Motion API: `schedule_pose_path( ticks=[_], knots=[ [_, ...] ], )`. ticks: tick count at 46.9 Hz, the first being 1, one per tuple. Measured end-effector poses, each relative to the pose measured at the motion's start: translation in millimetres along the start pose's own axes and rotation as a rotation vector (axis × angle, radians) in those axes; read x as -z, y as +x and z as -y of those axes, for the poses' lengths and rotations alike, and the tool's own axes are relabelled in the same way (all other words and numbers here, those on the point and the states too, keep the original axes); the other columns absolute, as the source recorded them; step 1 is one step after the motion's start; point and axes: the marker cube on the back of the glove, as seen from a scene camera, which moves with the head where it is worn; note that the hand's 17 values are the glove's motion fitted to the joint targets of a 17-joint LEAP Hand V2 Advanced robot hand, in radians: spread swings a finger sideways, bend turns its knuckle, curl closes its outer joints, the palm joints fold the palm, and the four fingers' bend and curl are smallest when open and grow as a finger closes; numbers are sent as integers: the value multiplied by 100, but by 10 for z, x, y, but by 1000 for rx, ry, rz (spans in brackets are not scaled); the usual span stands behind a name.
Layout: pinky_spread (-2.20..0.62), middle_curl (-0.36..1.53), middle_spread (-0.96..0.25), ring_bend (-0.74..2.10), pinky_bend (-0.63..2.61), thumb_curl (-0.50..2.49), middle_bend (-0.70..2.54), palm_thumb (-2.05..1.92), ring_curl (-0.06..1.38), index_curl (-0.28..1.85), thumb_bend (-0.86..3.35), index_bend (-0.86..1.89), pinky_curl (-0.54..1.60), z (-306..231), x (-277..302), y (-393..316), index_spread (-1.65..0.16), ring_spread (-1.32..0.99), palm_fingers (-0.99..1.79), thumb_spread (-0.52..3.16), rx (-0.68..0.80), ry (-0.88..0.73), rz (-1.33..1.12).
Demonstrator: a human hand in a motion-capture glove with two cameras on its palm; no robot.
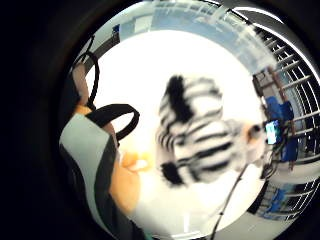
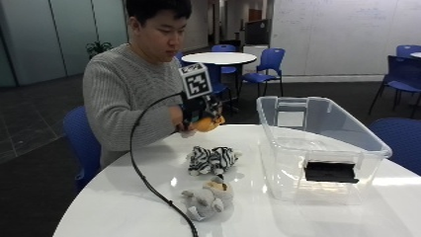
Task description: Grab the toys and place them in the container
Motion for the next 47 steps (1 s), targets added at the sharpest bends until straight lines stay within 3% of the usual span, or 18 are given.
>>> schedule_pose_path(
  ticks=[3, 8, 13, 21, 31, 42, 46, 47],
  knots=[
    [-43, 55, -30, 98, 92, 76, 70, 71, 45, 60, 20, 58, 41, 334, 459, 240, -37, -57, 95, 69, 64, 35, 19],
    [-43, 58, -30, 100, 95, 81, 71, 69, 48, 65, 18, 60, 42, 1089, 725, 244, -36, -59, 91, 60, -82, 76, -77],
    [-43, 62, -30, 101, 97, 85, 72, 69, 50, 68, 18, 60, 44, 1565, 799, 423, -35, -60, 87, 52, -90, 51, -155],
    [-43, 66, -31, 101, 101, 91, 72, 67, 54, 74, 16, 60, 45, 2096, 669, 551, -35, -61, 81, 44, -71, 33, -137],
    [-42, 70, -31, 99, 107, 97, 68, 64, 58, 81, 13, 54, 47, 3183, 108, 851, -37, -61, 65, 40, -287, -99, -160],
    [-41, 72, -32, 92, 120, 101, 59, 61, 59, 83, 10, 36, 47, 3387, -174, 1143, -41, -59, 48, 49, -391, -192, -51],
    [-35, 70, -31, 88, 128, 99, 53, 48, 58, 79, 6, 16, 49, 3377, -247, 1116, -40, -52, 22, 70, -417, -260, -13],
    [-31, 67, -30, 80, 131, 94, 44, 42, 57, 75, 2, 9, 50, 3359, -255, 1119, -40, -49, -4, 78, -419, -280, -10]
  ],
)
